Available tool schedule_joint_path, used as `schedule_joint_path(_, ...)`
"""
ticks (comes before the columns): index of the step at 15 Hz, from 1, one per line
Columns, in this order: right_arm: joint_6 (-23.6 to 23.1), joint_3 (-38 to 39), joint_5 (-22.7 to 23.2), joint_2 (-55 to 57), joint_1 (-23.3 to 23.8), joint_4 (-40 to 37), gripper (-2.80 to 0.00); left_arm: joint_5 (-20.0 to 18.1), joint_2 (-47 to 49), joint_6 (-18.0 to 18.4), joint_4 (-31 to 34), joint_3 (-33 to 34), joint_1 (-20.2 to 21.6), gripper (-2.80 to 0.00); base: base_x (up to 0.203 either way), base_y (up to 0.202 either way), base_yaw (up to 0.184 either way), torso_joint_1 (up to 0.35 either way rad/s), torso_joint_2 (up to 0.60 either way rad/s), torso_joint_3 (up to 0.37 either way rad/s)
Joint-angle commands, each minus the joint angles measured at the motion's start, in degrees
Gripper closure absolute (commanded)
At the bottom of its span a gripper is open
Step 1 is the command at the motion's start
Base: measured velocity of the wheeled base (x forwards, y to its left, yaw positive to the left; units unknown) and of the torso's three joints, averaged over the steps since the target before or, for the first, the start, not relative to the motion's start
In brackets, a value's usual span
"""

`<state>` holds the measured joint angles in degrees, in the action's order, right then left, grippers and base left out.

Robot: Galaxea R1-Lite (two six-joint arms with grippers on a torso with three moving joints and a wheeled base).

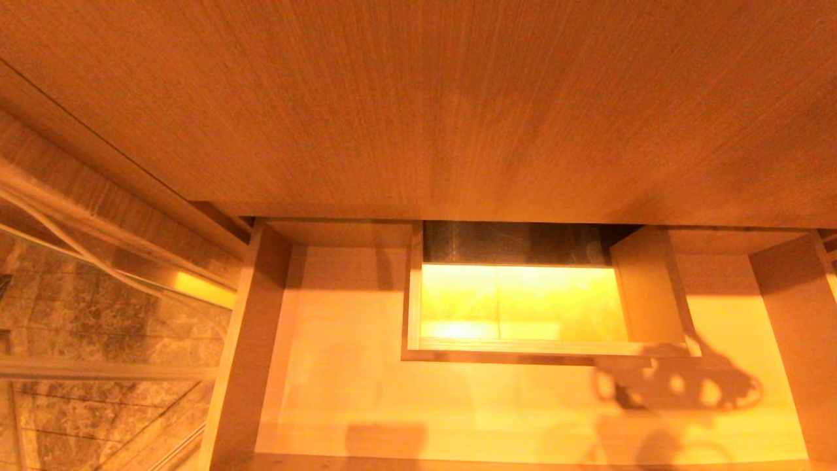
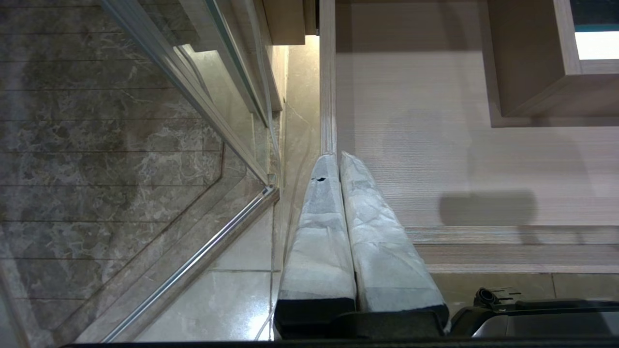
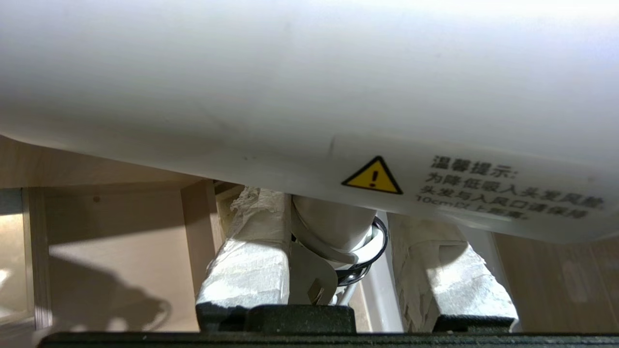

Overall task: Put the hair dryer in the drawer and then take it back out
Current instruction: Place it on the countertop

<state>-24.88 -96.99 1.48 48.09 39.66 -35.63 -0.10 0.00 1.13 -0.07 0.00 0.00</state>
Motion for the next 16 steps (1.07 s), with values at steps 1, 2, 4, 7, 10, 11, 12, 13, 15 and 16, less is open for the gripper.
schedule_joint_path(1, -0.28, -0.04, 0.11, -0.83, -0.02, 0.21, 0.0, 0.01, 0.0, 0.01, -0.01, 0.09, 0.0, 0.0, 0.0, 0.0, 0.0, 0.0, 0.0, 0.0)
schedule_joint_path(2, -0.33, 0.05, 0.18, -1.4, -0.02, 0.37, 0.0, 0.01, 0.0, 0.01, -0.01, 0.09, 0.0, 0.0, 0.0, 0.0, 0.0, 0.0, 0.0, 0.0)
schedule_joint_path(4, -0.34, 0.22, 0.28, -1.86, -0.1, 0.39, 0.0, 0.01, 0.0, 0.01, -0.01, 0.09, 0.0, 0.0, 0.0, 0.0, 0.0, 0.0, 0.0, 0.0)
schedule_joint_path(7, -0.43, 0.66, 0.47, -3.05, -0.11, 0.48, 0.0, 0.01, 0.0, 0.01, -0.01, 0.09, 0.0, 0.0, 0.0, 0.0, 0.0, 0.0, 0.0, 0.0)
schedule_joint_path(10, -0.4, 1.08, 0.17, -3.0, -0.04, -0.2, 0.0, 0.01, 0.0, 0.01, -0.01, 0.09, 0.0, 0.0, 0.0, 0.0, 0.0, 0.0, 0.0, 0.0)
schedule_joint_path(11, -0.34, 1.28, 0.11, -2.74, -0.02, -0.31, 0.0, 0.01, 0.0, 0.01, -0.01, 0.09, 0.0, 0.0, 0.0, 0.0, 0.0, 0.0, 0.0, 0.0)
schedule_joint_path(12, -0.3, 1.8, 0.19, -2.61, -0.02, -0.51, 0.0, 0.01, 0.08, 0.01, -0.01, 0.09, 0.0, 0.0, 0.0, 0.0, 0.0, 0.0, 0.0, 0.0)
schedule_joint_path(13, -0.26, 1.89, 0.28, -2.48, -0.1, -0.49, 0.0, 0.01, 0.0, 0.01, -0.01, 0.09, 0.0, 0.0, 0.0, 0.0, 0.0, 0.0, 0.0, 0.0)
schedule_joint_path(15, -0.26, 1.89, 0.28, -2.3, -0.02, -0.58, 0.0, 0.01, 0.0, 0.01, -0.01, 0.09, 0.0, 0.0, 0.0, 0.0, 0.0, 0.0, 0.0, 0.0)
schedule_joint_path(16, -0.34, 1.89, 0.37, -2.3, -0.11, -0.24, 0.0, 0.01, 0.0, 0.01, -0.01, 0.09, 0.0, 0.0, 0.0, 0.0, 0.0, 0.0, 0.0, 0.0)
